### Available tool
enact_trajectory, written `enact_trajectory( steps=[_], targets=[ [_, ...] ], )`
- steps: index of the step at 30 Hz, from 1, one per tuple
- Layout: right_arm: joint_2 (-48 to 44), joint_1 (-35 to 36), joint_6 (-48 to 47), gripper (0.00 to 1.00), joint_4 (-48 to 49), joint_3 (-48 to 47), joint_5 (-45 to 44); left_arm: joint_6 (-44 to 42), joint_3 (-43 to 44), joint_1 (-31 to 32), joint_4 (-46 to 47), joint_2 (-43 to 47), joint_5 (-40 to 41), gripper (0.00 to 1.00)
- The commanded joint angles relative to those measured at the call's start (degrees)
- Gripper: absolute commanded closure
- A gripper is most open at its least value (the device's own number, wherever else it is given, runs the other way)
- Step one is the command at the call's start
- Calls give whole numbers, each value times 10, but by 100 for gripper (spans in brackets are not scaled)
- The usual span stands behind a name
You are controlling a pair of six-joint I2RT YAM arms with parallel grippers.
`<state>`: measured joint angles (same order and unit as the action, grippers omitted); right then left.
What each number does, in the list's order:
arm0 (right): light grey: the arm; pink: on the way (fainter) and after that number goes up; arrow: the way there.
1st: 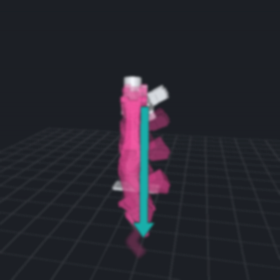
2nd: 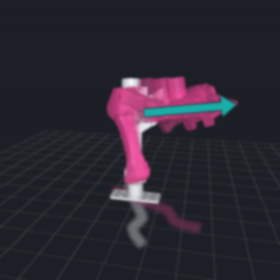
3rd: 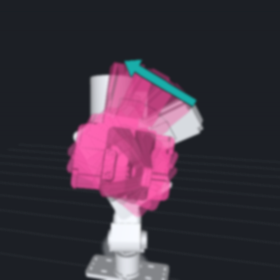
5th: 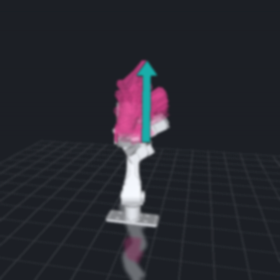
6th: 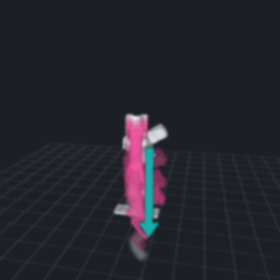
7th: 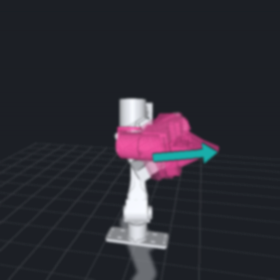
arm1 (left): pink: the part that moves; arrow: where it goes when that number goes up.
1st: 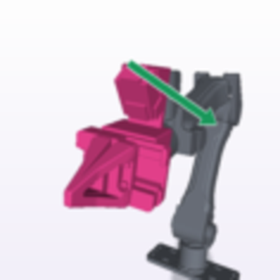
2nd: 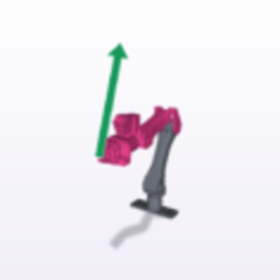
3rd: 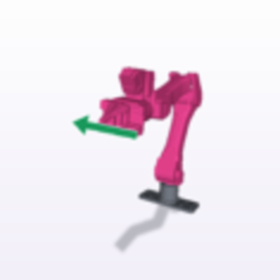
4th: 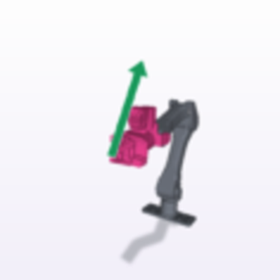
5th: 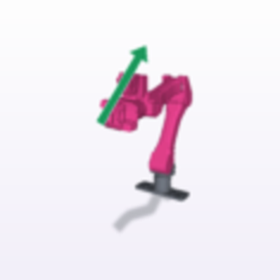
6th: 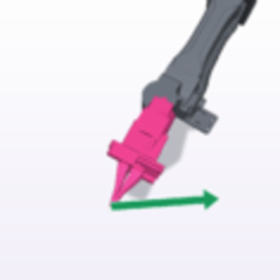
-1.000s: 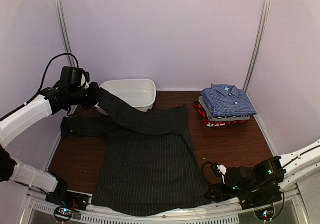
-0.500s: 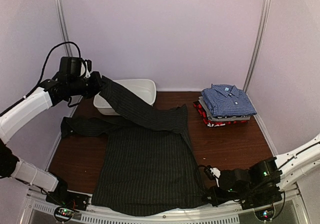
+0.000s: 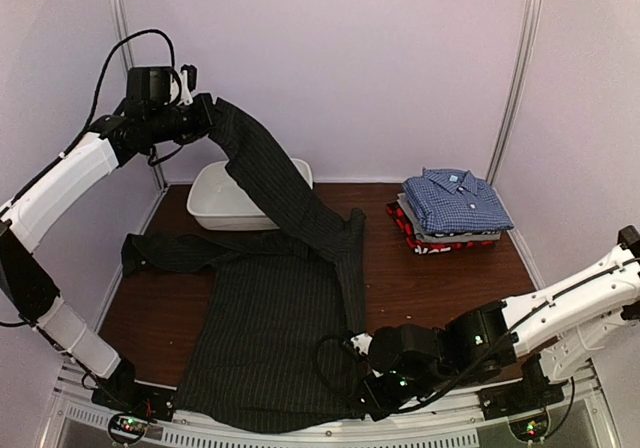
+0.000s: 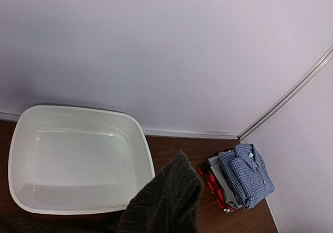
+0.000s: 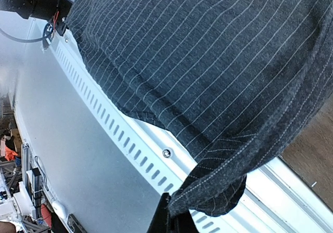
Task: Fold and stack the long sleeve shirts
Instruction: Fold the flattened shirt at the center of the board.
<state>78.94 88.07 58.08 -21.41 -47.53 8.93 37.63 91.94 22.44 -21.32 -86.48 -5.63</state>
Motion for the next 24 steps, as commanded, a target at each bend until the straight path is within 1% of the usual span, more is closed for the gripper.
enact_trajectory(
  steps=[1,4,7,8,10,12,15,18,21,24],
  targets=[
    [-16,-27,-54,100,-72,-48,-18,-34,37,-5,3,-26,-23,100],
    [-80,-83,-60,100,-102,-49,-16,-36,42,-5,4,-36,-32,100],
    [-136,-145,-72,100,-115,-54,16,-38,44,-5,4,-42,-39,100],
    [-144,-160,-78,100,-120,-57,32,-39,45,-5,4,-44,-42,100],
    [-139,-168,-88,100,-147,-60,38,-39,45,-5,4,-48,-46,100],
    [-127,-167,-88,100,-150,-36,60,-39,45,-5,4,-50,-47,100],
    [-124,-148,-62,100,-92,60,104,-41,45,-5,4,-51,-45,100],
    [-113,-114,-28,100,-40,128,137,-45,49,-5,1,-50,-40,100],
    [-88,-64,-11,100,-19,135,144,-49,62,-5,-5,-50,-35,100],
    [-72,-43,-19,100,-51,114,133,-52,73,-5,-6,-55,-30,100]
  ],
)
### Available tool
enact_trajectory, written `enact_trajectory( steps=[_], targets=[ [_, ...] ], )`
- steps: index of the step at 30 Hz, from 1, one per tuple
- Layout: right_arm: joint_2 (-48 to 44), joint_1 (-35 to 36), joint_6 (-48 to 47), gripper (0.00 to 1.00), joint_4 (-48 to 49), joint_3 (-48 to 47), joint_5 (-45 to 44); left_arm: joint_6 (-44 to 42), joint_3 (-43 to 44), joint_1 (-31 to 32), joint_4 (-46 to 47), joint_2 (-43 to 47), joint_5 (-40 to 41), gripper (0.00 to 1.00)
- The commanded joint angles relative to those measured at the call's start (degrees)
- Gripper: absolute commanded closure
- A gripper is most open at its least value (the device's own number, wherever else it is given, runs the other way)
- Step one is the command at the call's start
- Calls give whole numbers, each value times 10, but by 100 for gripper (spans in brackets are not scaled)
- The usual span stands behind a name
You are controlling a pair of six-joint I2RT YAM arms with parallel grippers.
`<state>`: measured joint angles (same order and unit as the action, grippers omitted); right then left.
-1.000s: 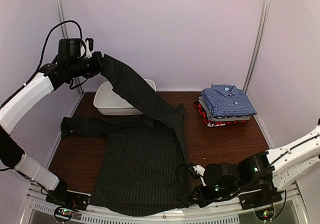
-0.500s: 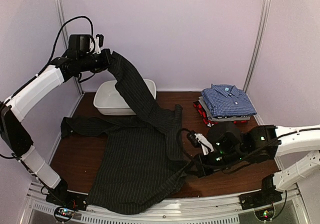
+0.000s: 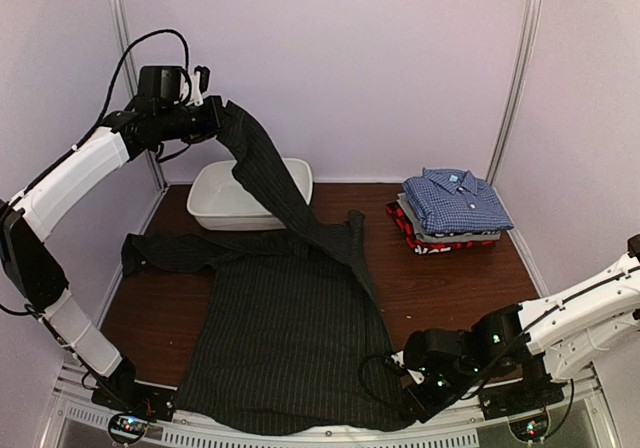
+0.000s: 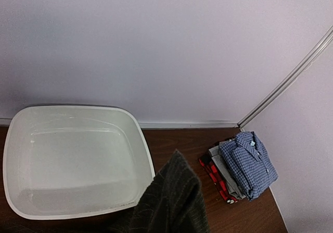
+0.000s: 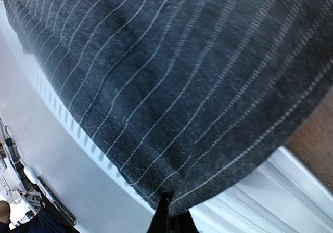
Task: Fold and stack the long sleeve shirts
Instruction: Fold the flattened shirt at the center of the board.
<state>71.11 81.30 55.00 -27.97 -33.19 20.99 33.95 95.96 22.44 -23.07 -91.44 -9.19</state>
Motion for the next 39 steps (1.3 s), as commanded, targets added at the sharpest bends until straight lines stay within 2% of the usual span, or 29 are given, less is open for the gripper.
enact_trajectory(
  steps=[1,5,13,18,23,28,39],
  targets=[
    [8,25,7,100,1,-40,7,-15,36,-5,12,-7,6,100],
    [24,26,-15,100,-32,-100,-15,-13,47,-5,12,-14,0,100],
    [108,26,-62,100,-14,-198,-37,-26,83,-5,1,-14,14,100],
    [179,26,-76,100,43,-214,-9,-40,115,-5,-21,-26,21,100],
    [211,25,-74,100,95,-208,11,-45,116,-5,-34,-22,46,100],
    [209,20,-62,100,131,-202,12,-47,118,-7,-43,-18,69,100],
    [215,-2,-59,98,184,-212,31,-45,129,-11,-48,-37,65,100]
  ],
)
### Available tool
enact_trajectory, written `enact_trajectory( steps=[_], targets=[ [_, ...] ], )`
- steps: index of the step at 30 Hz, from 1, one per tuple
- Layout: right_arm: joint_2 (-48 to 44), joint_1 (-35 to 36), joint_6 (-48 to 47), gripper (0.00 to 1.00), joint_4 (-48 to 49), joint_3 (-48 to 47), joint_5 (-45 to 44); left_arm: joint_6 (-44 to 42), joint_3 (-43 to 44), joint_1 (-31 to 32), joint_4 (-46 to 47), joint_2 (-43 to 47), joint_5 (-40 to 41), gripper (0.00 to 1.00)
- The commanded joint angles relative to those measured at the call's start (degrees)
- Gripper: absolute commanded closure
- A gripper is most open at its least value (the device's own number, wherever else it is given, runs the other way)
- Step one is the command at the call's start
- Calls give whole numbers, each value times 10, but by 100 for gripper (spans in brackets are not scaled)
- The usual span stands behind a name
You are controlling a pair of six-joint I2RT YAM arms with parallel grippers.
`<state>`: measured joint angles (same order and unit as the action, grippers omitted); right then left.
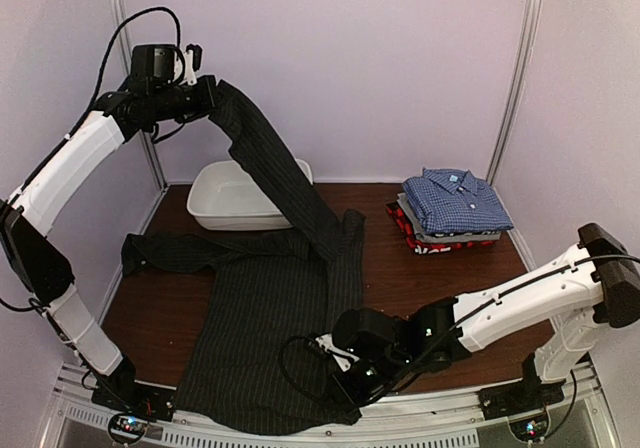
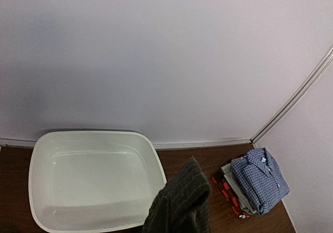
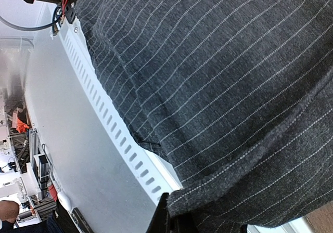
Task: Fold and stack the long sleeve shirts
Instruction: Fold the flattened shirt at the center of the board.
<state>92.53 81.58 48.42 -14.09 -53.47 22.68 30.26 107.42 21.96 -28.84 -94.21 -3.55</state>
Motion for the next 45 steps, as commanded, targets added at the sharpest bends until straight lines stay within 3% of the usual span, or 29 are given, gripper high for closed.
enact_trajectory(
  steps=[1,8,15,18,23,28,33,45],
  targets=[
    [4,-6,6,98,49,-11,15,-8,13,-6,9,-10,10,100],
    [20,-5,38,93,136,32,60,-11,0,-6,6,-6,20,100],
    [-8,-10,20,69,118,34,48,-13,-24,-6,5,5,10,100],
    [-42,-24,0,49,82,28,33,-15,-45,-6,5,20,15,100],
    [-122,-110,-47,40,2,27,-19,-21,-81,-6,5,42,25,100],
    [-177,-277,-78,38,40,76,-17,-23,-116,-6,9,67,27,100],
    [-116,-397,-88,39,128,86,6,-22,-163,-5,16,108,17,100],
    [125,-516,-100,43,215,-57,44,4,-285,-5,11,229,27,100]
  ],
)
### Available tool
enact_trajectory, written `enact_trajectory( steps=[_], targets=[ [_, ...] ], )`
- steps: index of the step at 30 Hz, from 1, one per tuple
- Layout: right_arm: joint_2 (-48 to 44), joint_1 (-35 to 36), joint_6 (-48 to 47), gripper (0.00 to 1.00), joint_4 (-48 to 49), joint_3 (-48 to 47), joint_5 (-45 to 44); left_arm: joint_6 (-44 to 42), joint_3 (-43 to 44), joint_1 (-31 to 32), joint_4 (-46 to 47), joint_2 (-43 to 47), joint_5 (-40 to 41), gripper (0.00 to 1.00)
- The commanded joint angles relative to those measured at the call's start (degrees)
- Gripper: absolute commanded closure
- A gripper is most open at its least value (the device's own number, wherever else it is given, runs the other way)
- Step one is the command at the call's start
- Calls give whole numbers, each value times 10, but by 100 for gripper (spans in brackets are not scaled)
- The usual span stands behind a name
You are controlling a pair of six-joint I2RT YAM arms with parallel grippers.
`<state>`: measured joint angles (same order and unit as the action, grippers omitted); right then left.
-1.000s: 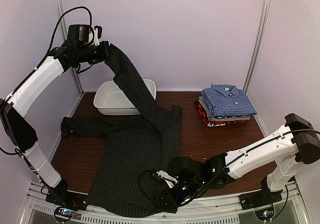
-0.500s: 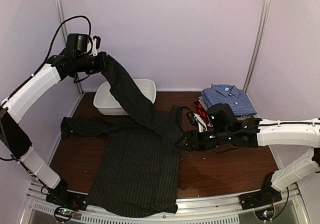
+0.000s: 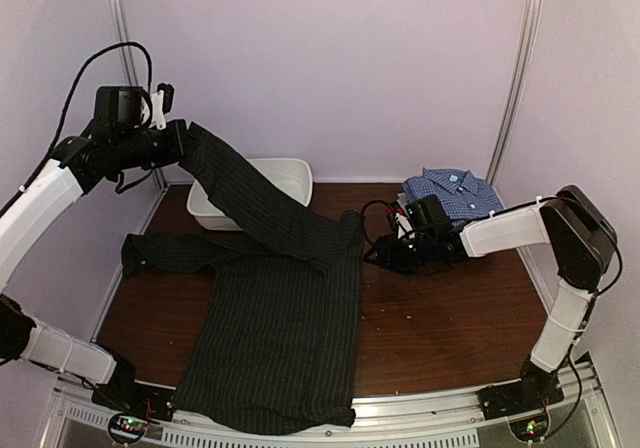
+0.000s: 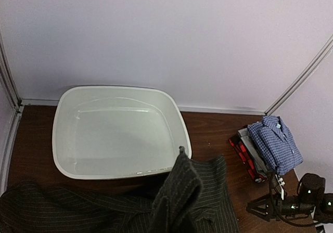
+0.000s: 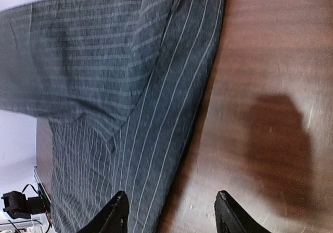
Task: Fold and stack the long sleeve shirts
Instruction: Fold the flattened shirt at the center of the board, then move the right arm to the center of the board with the 1/3-folded shirt.
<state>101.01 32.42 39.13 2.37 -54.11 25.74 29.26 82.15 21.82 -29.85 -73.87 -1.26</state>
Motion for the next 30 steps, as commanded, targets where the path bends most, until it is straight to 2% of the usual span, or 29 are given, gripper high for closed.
enact_trajectory(
  steps=[1,8,15,18,21,24,26,30],
  targets=[
    [57,-30,-5,43,55,-63,17,19,-43,-4,19,35,13,100],
    [156,-43,2,44,59,-151,26,46,-108,-4,14,83,33,100],
    [228,-53,0,44,50,-215,25,58,-117,-4,-17,111,71,100],
    [251,-55,3,46,51,-237,35,59,-123,-4,-20,105,63,100],
    [270,-56,7,59,55,-260,42,60,-134,-4,-7,94,40,100],
    [288,-61,3,86,36,-293,37,62,-137,-4,1,79,28,100],
    [300,-67,-3,99,17,-321,30,61,-139,-4,6,70,21,100],
    [325,-81,-20,100,-26,-390,15,60,-154,-4,30,50,3,100]
  ],
)
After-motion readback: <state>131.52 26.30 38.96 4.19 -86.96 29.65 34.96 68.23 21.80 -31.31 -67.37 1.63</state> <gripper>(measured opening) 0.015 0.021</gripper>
